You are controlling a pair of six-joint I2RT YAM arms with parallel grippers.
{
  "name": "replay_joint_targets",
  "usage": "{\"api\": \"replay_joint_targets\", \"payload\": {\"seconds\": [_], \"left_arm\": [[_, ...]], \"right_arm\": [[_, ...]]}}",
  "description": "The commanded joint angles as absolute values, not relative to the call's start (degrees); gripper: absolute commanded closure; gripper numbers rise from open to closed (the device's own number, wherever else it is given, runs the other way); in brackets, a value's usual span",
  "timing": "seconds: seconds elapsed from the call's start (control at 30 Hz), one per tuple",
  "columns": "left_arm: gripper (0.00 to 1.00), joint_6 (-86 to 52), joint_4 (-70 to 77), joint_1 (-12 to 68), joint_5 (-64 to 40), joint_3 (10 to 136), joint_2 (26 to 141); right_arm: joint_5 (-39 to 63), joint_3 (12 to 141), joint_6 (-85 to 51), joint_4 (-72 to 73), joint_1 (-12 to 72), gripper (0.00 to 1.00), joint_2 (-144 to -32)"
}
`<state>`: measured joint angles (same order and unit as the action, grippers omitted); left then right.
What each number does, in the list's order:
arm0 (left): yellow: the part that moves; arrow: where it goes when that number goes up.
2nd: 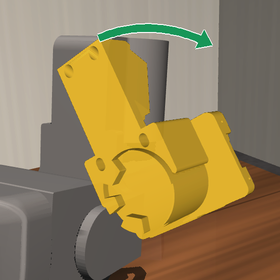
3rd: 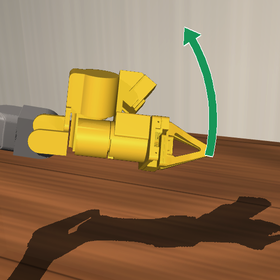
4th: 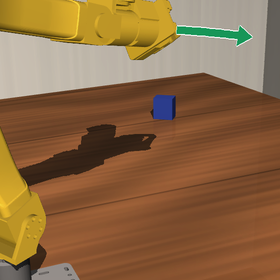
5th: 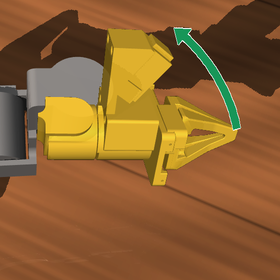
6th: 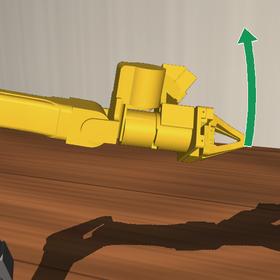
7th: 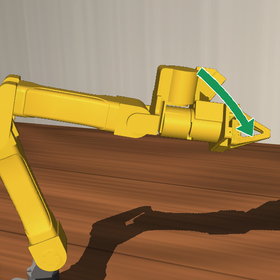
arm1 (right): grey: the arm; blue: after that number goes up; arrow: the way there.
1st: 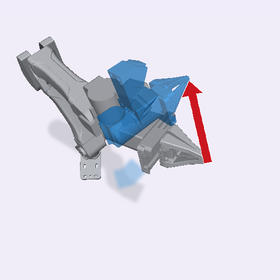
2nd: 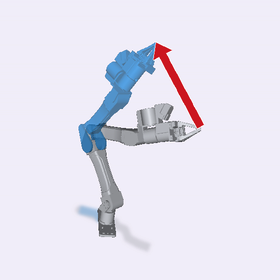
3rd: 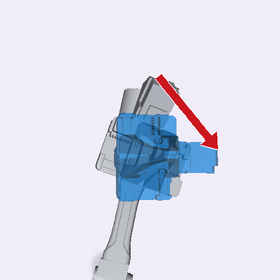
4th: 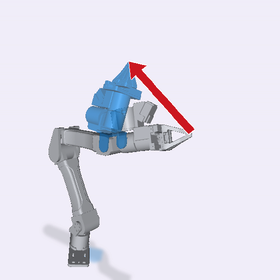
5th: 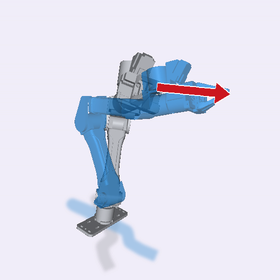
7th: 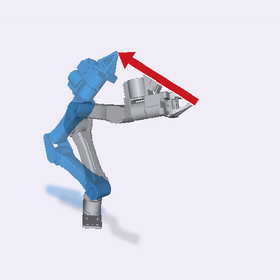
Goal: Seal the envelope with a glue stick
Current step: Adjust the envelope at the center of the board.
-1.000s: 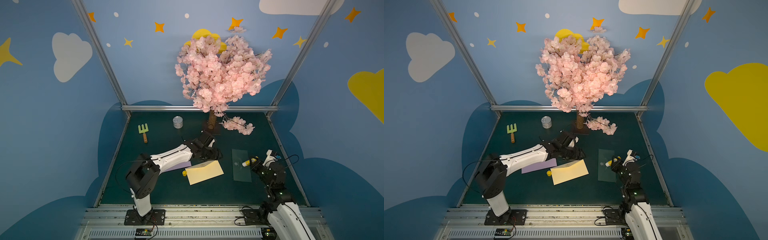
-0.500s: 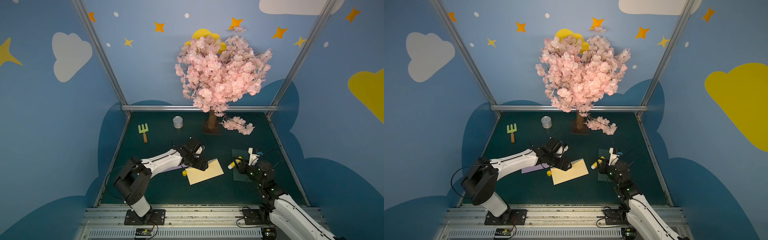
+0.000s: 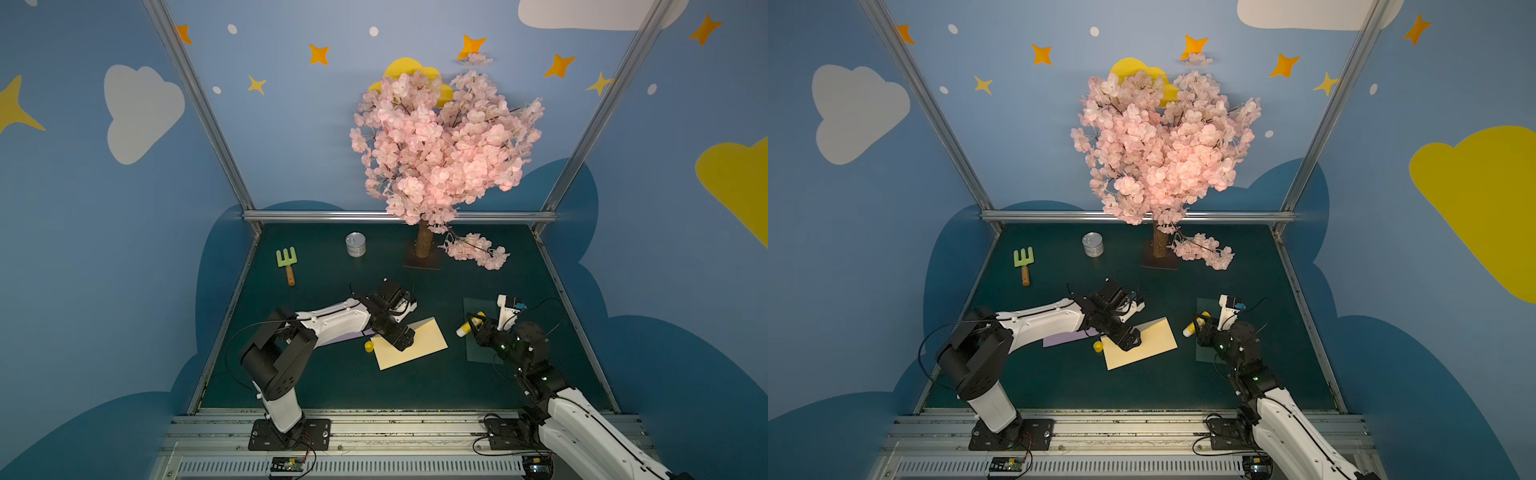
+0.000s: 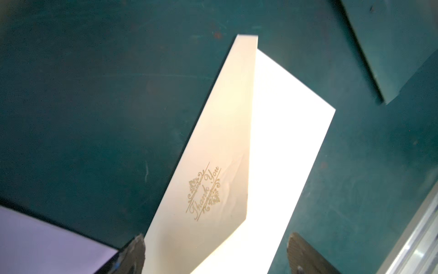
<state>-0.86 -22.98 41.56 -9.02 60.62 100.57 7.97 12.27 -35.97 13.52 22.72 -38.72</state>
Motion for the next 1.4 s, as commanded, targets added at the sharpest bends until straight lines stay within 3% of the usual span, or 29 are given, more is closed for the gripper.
{"api": "replay_joint_targets", "payload": {"seconds": [0.0, 0.13, 0.27, 0.43, 0.6, 0.77, 0.87, 1.37], "left_arm": [[0.1, 3.9, -24.6, 41.7, -8.2, 62.4, 102.5], [0.23, 4.0, -25.5, 41.8, -4.7, 64.5, 105.3], [0.45, 3.6, -25.1, 41.8, -3.2, 66.1, 106.9], [0.49, 3.6, -25.2, 42.2, -1.4, 68.0, 107.8], [0.73, 3.2, -25.7, 42.5, -2.1, 70.2, 108.7], [0.82, 1.7, -26.1, 42.6, -4.1, 72.1, 109.4], [0.97, 0.1, -26.1, 42.6, -4.7, 72.8, 110.1], [0.97, -13.4, -27.9, 41.3, -4.6, 73.0, 108.9]], "right_arm": [[7.6, 13.7, -35.2, 15.9, 23.0, 1.0, -38.9], [8.0, 13.8, -35.4, 16.0, 23.0, 1.0, -39.5], [8.8, 14.0, -35.7, 16.6, 23.0, 1.0, -40.4], [9.2, 14.3, -35.7, 17.0, 23.0, 1.0, -41.5], [10.4, 15.0, -35.4, 17.5, 23.1, 1.0, -43.2], [9.7, 16.2, -33.4, 17.3, 24.8, 1.0, -45.4], [9.1, 16.2, -33.1, 19.1, 26.0, 1.0, -47.2], [3.9, 19.1, -30.6, 25.7, 33.6, 1.0, -56.9]]}}
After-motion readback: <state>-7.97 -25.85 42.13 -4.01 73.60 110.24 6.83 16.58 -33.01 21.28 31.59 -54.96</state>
